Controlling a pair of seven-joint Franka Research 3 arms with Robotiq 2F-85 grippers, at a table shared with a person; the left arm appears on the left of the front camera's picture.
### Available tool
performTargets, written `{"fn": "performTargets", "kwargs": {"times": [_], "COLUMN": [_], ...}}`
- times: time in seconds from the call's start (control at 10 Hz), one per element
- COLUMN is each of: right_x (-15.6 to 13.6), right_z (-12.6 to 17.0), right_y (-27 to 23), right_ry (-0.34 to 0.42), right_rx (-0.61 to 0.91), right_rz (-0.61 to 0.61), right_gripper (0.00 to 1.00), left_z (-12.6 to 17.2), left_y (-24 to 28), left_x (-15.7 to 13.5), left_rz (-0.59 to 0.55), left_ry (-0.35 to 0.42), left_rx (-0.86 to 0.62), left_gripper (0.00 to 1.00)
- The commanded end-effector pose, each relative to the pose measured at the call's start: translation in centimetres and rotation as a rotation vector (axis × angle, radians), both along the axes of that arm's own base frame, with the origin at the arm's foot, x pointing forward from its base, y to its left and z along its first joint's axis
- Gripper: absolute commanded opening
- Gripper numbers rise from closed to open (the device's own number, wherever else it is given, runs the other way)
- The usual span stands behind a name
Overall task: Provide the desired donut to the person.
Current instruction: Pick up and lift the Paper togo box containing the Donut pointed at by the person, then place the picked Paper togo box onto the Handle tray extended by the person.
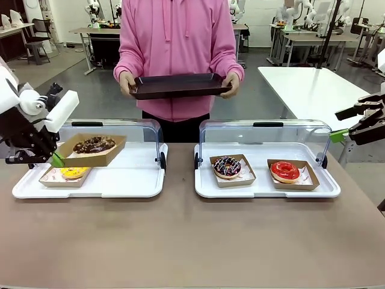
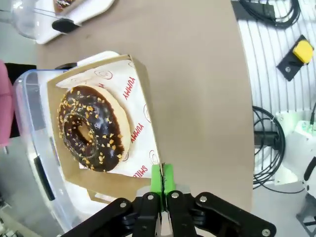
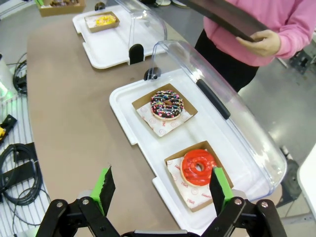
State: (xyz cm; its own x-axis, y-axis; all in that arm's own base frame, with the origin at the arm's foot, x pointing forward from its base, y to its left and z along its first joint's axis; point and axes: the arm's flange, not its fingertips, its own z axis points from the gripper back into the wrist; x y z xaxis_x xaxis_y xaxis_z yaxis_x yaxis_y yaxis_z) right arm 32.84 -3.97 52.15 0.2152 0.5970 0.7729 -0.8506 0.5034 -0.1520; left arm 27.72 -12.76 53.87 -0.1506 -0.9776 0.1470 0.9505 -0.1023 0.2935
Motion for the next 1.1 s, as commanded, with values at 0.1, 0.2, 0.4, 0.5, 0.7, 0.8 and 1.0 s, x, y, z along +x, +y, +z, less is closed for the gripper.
{"fn": "performTargets", "kwargs": {"times": [0.1,0.2,0.4,0.5,0.7,0.8,1.0], "right_x": [0.32,0.32,0.32,0.32,0.32,0.32,0.32], "right_z": [-0.04,-0.04,-0.04,-0.04,-0.04,-0.04,-0.04], "right_y": [0.23,0.23,0.23,0.23,0.23,0.23,0.23], "right_ry": [0.0,0.0,0.0,0.0,0.0,0.0,0.0], "right_rx": [0.025,0.025,0.025,0.025,0.025,0.025,0.025], "right_rz": [-0.002,-0.002,-0.002,-0.002,-0.002,-0.002,-0.002], "right_gripper": [1.0,1.0,1.0,1.0,1.0,1.0,1.0], "left_z": [0.88,0.88,0.88,0.88,0.88,0.88,0.88], "left_y": [-0.7,-0.7,-0.7,-0.7,-0.7,-0.7,-0.7], "left_x": [0.91,0.91,0.91,0.91,0.91,0.91,0.91], "left_rz": [0.006,0.006,0.006,0.006,0.006,0.006,0.006], "left_ry": [-0.092,-0.092,-0.092,-0.092,-0.092,-0.092,-0.092], "left_rx": [-0.022,-0.022,-0.022,-0.022,-0.022,-0.022,-0.022], "left_gripper": [0.0,0.0,0.0,0.0,0.0,0.0,0.0]}}
